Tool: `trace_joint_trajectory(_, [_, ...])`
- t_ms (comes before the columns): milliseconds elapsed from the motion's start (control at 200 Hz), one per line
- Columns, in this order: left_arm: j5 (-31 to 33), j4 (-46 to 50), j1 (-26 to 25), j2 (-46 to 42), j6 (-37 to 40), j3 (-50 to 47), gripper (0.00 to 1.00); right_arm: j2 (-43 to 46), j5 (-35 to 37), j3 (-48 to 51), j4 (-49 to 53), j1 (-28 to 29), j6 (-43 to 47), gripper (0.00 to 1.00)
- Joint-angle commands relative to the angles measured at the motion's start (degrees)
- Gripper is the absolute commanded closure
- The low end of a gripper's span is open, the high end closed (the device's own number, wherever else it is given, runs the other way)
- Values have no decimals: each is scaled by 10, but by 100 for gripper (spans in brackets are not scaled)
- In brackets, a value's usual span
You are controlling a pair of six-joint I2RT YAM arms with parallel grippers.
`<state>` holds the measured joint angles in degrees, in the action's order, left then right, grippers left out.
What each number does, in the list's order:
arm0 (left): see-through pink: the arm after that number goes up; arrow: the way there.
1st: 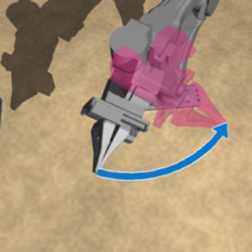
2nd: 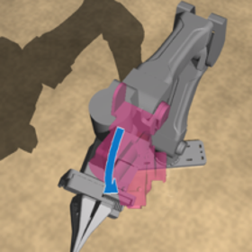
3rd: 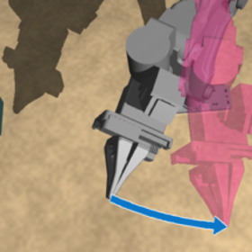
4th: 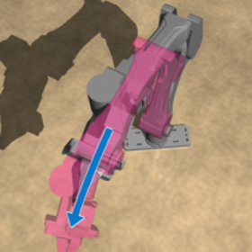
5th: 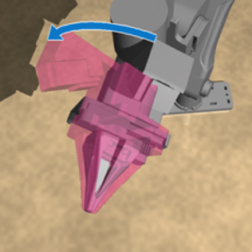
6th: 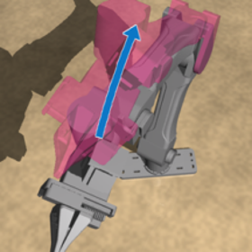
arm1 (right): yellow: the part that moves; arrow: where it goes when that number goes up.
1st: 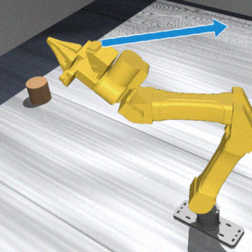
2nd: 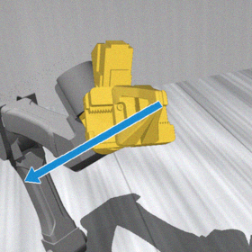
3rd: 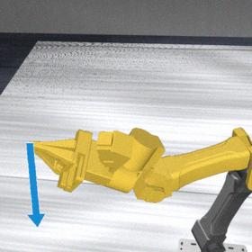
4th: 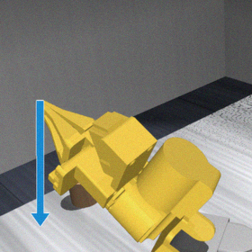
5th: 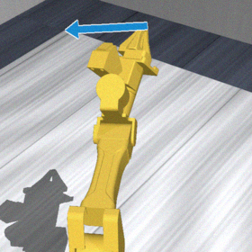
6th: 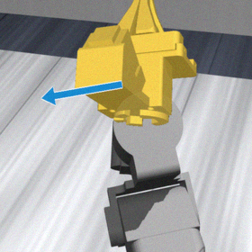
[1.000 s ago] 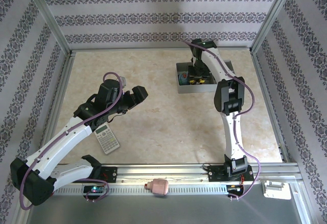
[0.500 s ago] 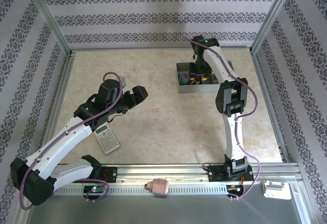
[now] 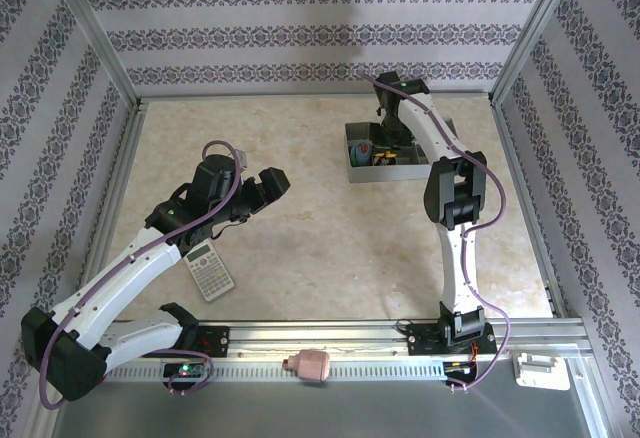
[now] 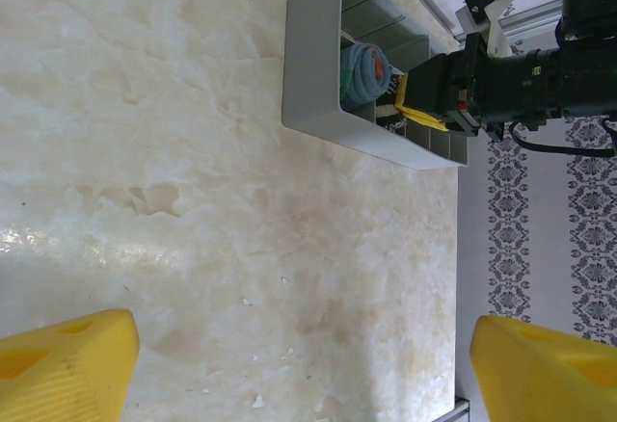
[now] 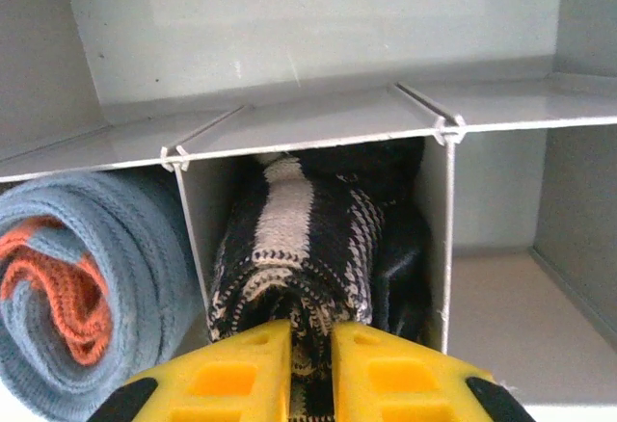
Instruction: Roll the socks
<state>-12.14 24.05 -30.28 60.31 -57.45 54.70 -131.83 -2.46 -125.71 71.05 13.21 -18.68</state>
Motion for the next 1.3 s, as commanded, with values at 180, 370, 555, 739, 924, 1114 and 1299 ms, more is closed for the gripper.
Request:
trace_joint_trajectory(180, [4, -3, 11, -2, -6, 5, 11, 34, 13, 24, -23, 0, -12, 72])
trace_joint_trajectory(370, [23, 20, 28, -7, 3, 21, 8, 223, 89, 169, -140, -6, -31, 47])
trace_joint_trajectory(555, [43, 54, 73, -21, 16, 32, 0, 505, 139, 441, -339, -10, -21, 2])
trace_joint_trajectory(739, [177, 154, 101, -30, 73, 55, 0, 760, 327, 718, -500, 37, 54, 2])
trace_joint_trajectory(924, [505, 267, 101, -14, 96, 46, 0, 905, 416, 962, -648, 27, 153, 2])
trace_joint_trajectory(1114, [585, -33, 112, -54, 439, -145, 0, 847, 290, 1084, -805, 1, 169, 2])
trace_joint_trajectory(1299, [459, -191, 188, -57, 525, -244, 0, 692, 207, 1088, -978, -36, 178, 2])
